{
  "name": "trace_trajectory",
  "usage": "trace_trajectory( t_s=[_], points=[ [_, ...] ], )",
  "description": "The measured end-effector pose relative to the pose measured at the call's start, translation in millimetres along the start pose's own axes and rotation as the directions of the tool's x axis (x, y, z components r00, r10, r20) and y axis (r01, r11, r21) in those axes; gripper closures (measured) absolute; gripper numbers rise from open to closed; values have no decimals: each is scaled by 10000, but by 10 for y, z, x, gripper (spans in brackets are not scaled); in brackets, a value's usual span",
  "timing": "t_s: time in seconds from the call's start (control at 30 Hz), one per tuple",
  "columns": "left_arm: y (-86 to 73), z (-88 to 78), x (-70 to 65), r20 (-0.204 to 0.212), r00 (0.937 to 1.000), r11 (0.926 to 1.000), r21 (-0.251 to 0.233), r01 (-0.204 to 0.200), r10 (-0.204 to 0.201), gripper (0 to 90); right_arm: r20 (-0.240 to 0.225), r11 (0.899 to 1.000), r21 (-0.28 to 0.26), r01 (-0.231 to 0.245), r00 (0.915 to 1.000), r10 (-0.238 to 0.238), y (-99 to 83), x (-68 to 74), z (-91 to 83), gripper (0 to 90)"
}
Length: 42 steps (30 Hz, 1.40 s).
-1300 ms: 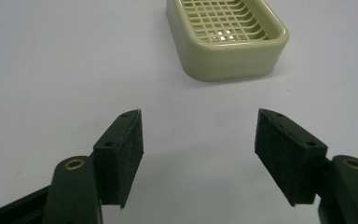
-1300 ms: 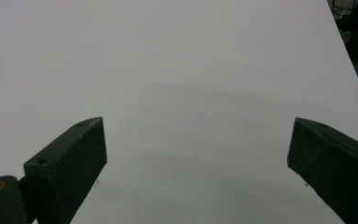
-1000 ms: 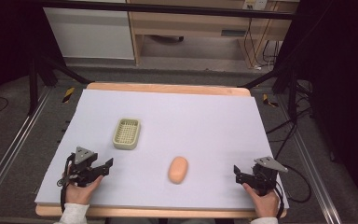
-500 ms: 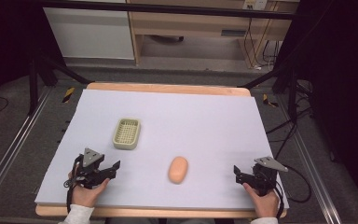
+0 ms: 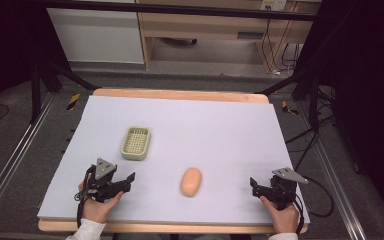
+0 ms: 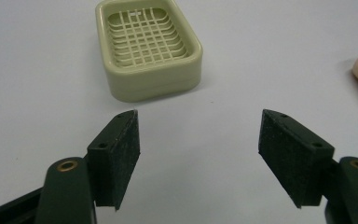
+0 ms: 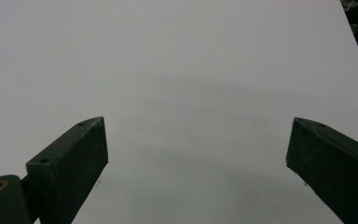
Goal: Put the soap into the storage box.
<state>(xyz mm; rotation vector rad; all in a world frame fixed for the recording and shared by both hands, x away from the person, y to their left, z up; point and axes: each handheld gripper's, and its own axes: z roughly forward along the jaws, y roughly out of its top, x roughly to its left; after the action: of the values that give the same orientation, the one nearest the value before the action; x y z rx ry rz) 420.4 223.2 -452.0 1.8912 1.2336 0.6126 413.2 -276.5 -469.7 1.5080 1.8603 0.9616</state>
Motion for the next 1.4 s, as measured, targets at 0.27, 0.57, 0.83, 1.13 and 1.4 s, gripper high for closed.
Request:
trace_trajectory(
  t_s=[0.27,0.57,0.83,1.13,1.4],
  points=[
    [57,23,-101,209,9996,9998,-76,-209,210,272,15,10000,-11,37,10000,-37,1,4,1,57],
    [133,41,-209,404,9981,9988,-139,-465,470,266,8,10000,-46,40,10000,-40,3,5,2,57],
    [231,64,-300,581,9964,9980,-178,-607,616,263,-34,10000,8,29,10000,-29,8,26,7,58],
    [391,34,-364,749,9953,9974,-435,-579,610,263,-48,10000,48,17,10000,-16,9,40,3,57],
    [476,76,-510,945,9925,9961,-479,-738,780,266,-53,10000,31,60,10000,-60,12,41,7,55]
  ],
)
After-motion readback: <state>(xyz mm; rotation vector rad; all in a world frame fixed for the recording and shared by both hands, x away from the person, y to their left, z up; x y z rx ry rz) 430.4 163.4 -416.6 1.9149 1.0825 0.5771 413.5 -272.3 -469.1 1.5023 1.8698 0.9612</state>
